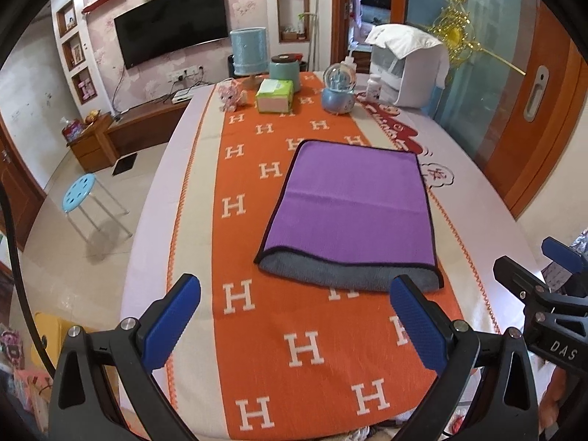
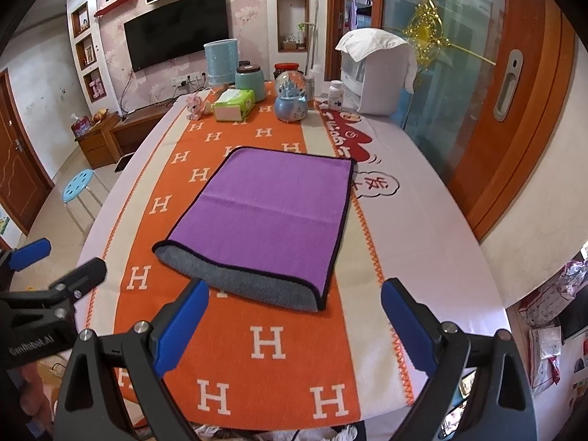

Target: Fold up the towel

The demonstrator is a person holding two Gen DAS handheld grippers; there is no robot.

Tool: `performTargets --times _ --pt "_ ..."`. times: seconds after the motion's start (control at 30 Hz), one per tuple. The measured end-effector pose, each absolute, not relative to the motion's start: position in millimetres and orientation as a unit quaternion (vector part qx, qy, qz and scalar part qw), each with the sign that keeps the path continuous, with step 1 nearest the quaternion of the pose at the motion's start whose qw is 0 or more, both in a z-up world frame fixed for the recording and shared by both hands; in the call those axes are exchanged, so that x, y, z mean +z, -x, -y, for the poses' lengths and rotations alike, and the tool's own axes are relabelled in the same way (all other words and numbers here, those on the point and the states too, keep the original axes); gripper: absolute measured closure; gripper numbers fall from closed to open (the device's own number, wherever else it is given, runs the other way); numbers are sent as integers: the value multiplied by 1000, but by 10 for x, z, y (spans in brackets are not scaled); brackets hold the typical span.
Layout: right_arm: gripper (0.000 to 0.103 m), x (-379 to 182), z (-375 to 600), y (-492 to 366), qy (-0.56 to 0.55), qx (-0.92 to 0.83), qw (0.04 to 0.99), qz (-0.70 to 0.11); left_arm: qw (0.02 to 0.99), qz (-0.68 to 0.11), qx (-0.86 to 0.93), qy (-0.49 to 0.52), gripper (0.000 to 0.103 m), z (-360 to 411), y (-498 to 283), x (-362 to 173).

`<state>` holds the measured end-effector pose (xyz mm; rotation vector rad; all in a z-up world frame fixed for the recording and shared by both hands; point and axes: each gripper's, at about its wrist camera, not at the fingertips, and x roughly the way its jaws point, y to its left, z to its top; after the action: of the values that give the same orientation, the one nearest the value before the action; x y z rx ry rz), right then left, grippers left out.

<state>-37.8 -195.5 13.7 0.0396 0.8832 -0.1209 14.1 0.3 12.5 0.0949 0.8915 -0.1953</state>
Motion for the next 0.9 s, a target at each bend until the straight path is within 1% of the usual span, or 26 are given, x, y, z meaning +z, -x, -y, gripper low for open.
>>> performTargets --times 0.1,0.3,0.6,0.7,0.9 --pt "13 170 2003 349 -24 -60 904 -423 903 -414 -104 -51 1 -32 -190 157" --pt "13 237 2037 332 -18 -63 909 -411 913 -384 -107 -81 1 -12 -216 203" --pt "14 137 2093 271 -15 -56 906 -420 892 -418 -156 -67 1 11 -409 63" --pt "19 70 2120 180 -17 -47 901 -430 881 -443 -143 -83 1 46 -571 -43" --pt "21 -97 2141 -74 -7 -30 892 -451 872 -458 -125 -124 1 66 -875 -246"
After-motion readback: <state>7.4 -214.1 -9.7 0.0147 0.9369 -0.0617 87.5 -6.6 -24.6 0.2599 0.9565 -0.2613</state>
